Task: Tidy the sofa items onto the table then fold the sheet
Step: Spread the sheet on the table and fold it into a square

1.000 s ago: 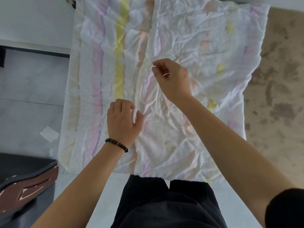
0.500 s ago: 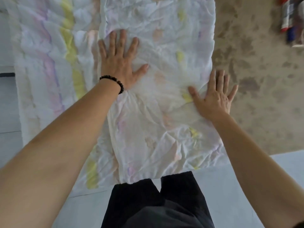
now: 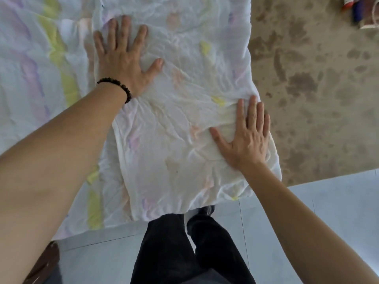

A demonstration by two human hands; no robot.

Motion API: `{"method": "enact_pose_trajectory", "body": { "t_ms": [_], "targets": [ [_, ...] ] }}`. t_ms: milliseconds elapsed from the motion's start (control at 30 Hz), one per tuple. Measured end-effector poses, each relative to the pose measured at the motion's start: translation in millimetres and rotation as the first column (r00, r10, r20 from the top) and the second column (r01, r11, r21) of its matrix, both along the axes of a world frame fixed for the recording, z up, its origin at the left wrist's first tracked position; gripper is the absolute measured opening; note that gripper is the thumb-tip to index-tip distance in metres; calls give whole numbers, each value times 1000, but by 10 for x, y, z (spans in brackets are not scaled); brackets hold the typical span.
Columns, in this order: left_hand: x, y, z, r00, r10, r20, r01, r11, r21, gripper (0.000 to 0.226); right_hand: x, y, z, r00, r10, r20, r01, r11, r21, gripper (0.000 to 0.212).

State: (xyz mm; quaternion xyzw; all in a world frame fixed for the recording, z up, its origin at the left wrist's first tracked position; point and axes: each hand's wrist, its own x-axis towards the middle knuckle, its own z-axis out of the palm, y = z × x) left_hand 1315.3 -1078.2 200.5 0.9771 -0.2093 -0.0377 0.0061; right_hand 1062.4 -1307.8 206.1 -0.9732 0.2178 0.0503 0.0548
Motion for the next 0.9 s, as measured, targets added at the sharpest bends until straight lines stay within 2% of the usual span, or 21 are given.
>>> {"method": "enact_pose_trajectory", "body": {
  "t_ms": [100,200,300,367,500,600,700,767,833,900],
  "targets": [
    [-102,-25,118,1000,23,17,-24,999,25,82,-5,25,53,1000,8,-14,-7,1000,21,97],
    [-474,-92,272,994,84,72,-81,996,-42,69,-42,24,116,999,35,-39,-32,997,65,94],
    [-1270,-90,338,992,98,75,-85,983,-160,62,-360,46,158,992,100,75,-107,990,94,85],
    [-1947,0,321,991,109,78,-93,978,-185,59,-736,79,140,977,171,131,-183,979,89,79],
    [-3131,312,210,973,224,-49,-228,969,-91,56,-1285,48,79,981,193,-31,-189,976,112,79],
    [-3632,492,206,943,325,-76,-332,937,-108,48,-1433,42,145,984,175,33,-178,972,153,71],
    [-3915,547,248,865,500,-50,-495,829,-260,50,-1685,87,184,976,33,216,-90,961,262,66],
    [-3993,540,284,761,632,-147,-636,680,-366,51,-1844,130,173,945,-209,253,99,916,388,73],
    [-3993,535,301,704,669,-237,-693,574,-437,42,-1931,142,141,859,-487,155,345,777,526,77],
    [-3934,541,296,681,673,-289,-713,519,-471,35,-1967,116,98,783,-620,44,451,615,647,73]
  ]
}}
